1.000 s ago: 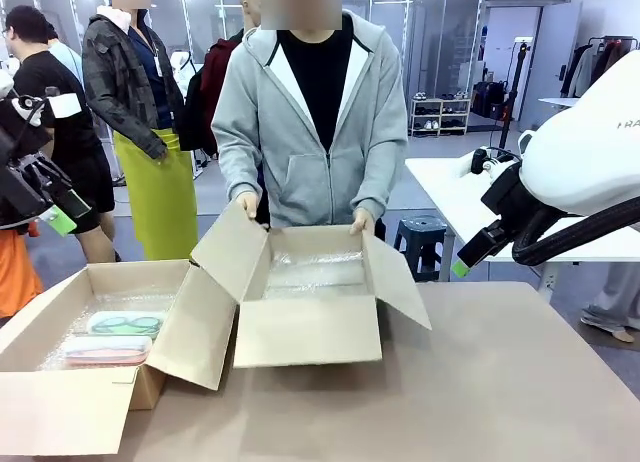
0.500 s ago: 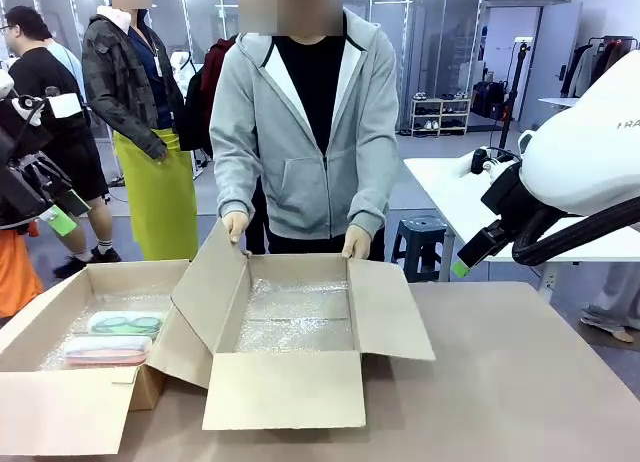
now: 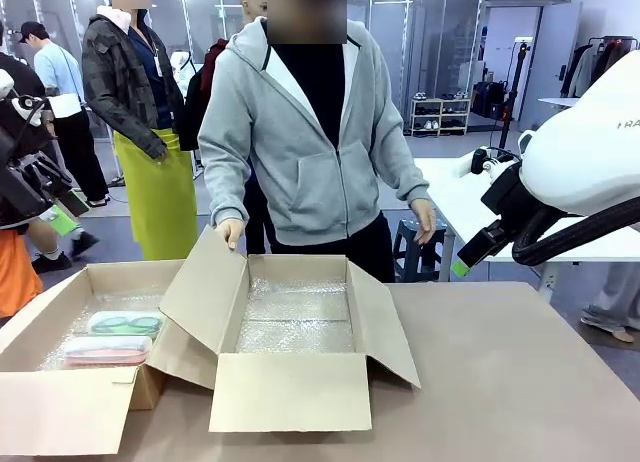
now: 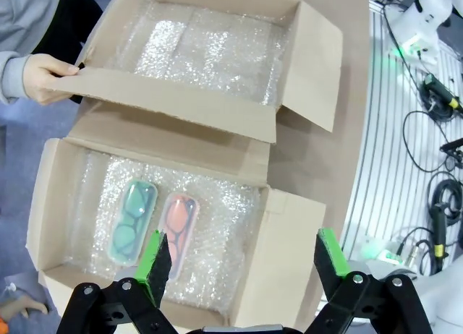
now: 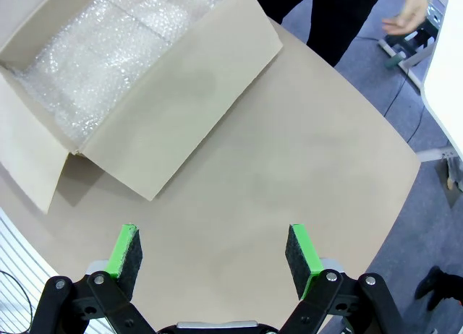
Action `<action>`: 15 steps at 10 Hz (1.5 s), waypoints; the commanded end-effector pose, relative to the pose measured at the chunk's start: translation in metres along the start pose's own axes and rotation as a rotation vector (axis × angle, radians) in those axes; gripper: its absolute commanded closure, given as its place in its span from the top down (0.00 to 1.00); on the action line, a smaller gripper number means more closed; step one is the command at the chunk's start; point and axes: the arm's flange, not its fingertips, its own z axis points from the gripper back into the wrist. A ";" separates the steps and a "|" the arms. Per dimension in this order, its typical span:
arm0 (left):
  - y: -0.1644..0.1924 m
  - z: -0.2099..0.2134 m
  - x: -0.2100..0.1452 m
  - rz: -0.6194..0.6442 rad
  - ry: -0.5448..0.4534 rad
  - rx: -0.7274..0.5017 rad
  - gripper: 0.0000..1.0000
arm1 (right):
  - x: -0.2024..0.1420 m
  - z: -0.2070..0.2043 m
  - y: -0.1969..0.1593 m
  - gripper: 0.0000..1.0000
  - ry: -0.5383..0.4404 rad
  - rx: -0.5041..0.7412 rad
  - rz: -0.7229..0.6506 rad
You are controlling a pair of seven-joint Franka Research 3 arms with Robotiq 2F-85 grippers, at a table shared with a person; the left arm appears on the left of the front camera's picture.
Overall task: Pack the glasses set securely to prepare it for shipping.
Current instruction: Position the Package Box on the left side of the table.
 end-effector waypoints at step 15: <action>0.000 0.002 -0.001 -0.013 0.010 0.010 1.00 | 0.001 0.000 0.002 1.00 0.009 -0.009 -0.010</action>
